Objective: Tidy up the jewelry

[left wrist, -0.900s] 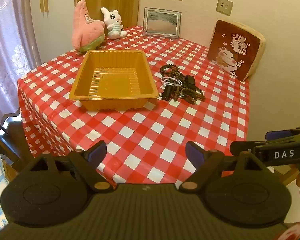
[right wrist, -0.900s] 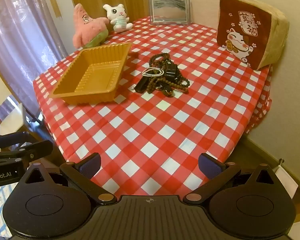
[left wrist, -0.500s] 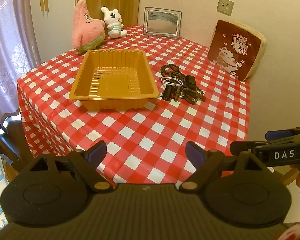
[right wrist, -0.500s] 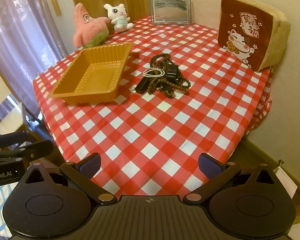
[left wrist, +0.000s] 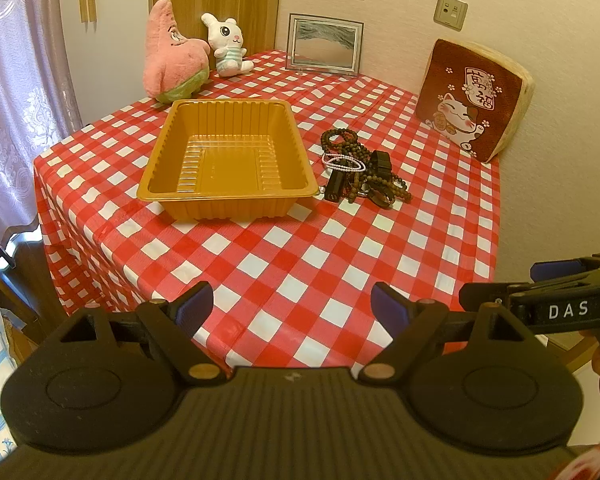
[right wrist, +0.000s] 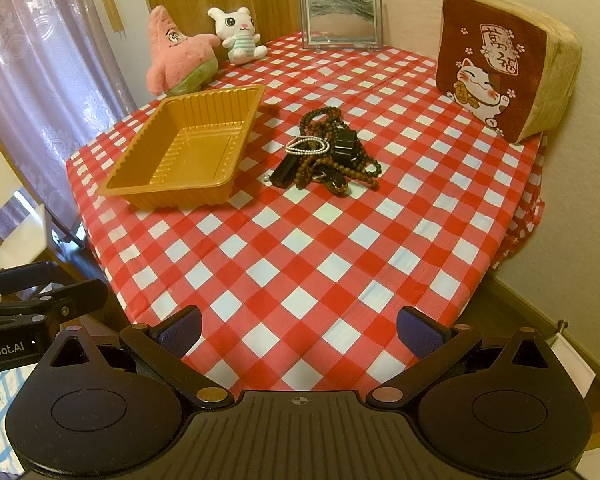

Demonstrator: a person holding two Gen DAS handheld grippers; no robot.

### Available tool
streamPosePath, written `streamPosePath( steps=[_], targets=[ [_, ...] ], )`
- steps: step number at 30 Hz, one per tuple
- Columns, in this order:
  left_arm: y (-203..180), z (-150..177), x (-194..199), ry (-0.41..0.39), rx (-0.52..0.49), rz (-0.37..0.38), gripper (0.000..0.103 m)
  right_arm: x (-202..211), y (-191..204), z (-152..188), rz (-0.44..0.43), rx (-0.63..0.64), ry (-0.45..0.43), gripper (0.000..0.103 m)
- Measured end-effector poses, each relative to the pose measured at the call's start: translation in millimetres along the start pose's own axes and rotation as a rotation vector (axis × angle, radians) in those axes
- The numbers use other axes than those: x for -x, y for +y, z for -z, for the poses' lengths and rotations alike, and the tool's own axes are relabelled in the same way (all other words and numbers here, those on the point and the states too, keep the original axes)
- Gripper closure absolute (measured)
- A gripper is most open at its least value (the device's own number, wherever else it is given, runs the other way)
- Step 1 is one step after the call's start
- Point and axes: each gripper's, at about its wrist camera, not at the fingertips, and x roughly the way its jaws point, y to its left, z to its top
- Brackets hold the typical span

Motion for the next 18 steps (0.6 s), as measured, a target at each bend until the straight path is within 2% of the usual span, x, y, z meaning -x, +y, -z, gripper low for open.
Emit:
streamPosePath(
  steps=[18],
  targets=[
    [0.1,0.0,0.0,0.000,0.000,0.000,0.018,-1.1,-1.4,-4.7,0.000,0.001,-0.001,0.000]
  ],
)
